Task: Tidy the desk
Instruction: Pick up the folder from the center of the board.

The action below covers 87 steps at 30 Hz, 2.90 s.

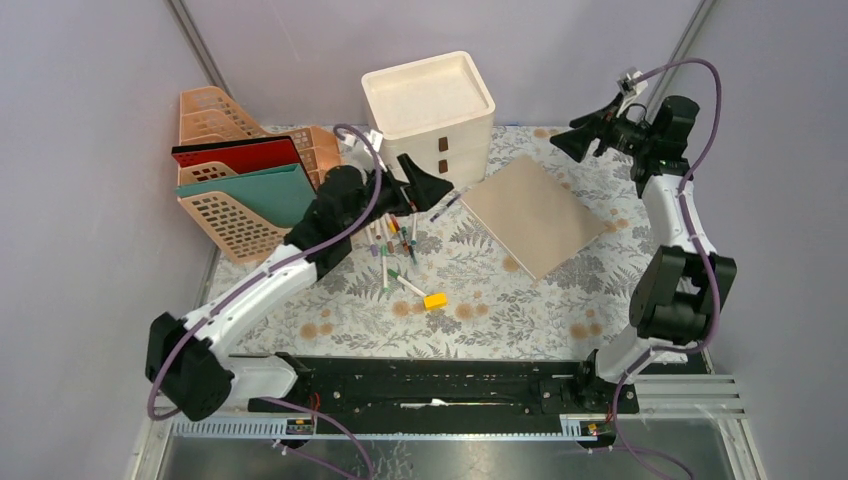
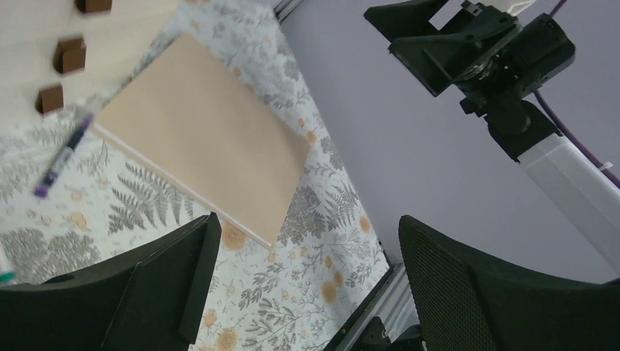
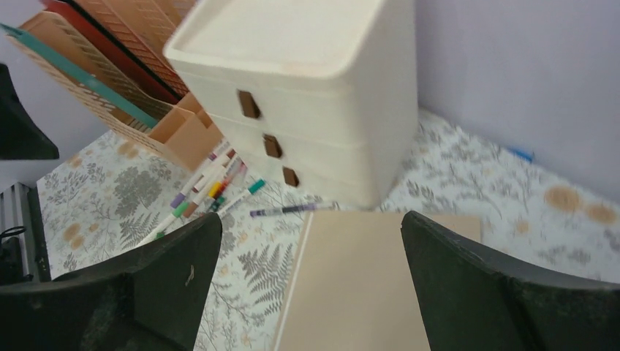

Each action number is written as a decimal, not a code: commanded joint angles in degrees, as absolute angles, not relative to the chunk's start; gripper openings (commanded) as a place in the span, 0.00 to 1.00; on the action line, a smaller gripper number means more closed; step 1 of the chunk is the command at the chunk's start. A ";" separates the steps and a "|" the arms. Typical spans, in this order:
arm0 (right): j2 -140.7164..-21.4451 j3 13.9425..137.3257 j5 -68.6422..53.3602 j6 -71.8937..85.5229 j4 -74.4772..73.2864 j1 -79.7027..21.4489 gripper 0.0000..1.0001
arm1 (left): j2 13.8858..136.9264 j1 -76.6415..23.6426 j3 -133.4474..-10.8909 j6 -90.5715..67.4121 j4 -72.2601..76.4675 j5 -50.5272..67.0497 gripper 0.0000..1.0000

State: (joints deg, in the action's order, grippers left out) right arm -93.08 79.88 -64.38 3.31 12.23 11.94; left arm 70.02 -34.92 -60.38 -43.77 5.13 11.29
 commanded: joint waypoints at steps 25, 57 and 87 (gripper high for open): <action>-101.60 87.65 -65.33 3.03 13.07 18.02 1.00 | 89.31 -45.99 -51.73 -59.34 30.88 2.85 0.93; -91.13 84.10 -4.83 -26.19 -33.44 13.17 0.98 | 78.81 -45.75 -45.64 -59.20 37.61 1.19 0.97; -127.58 111.30 -28.75 -30.98 -50.98 12.97 0.99 | 113.43 -45.76 -70.47 -68.72 12.60 9.73 0.82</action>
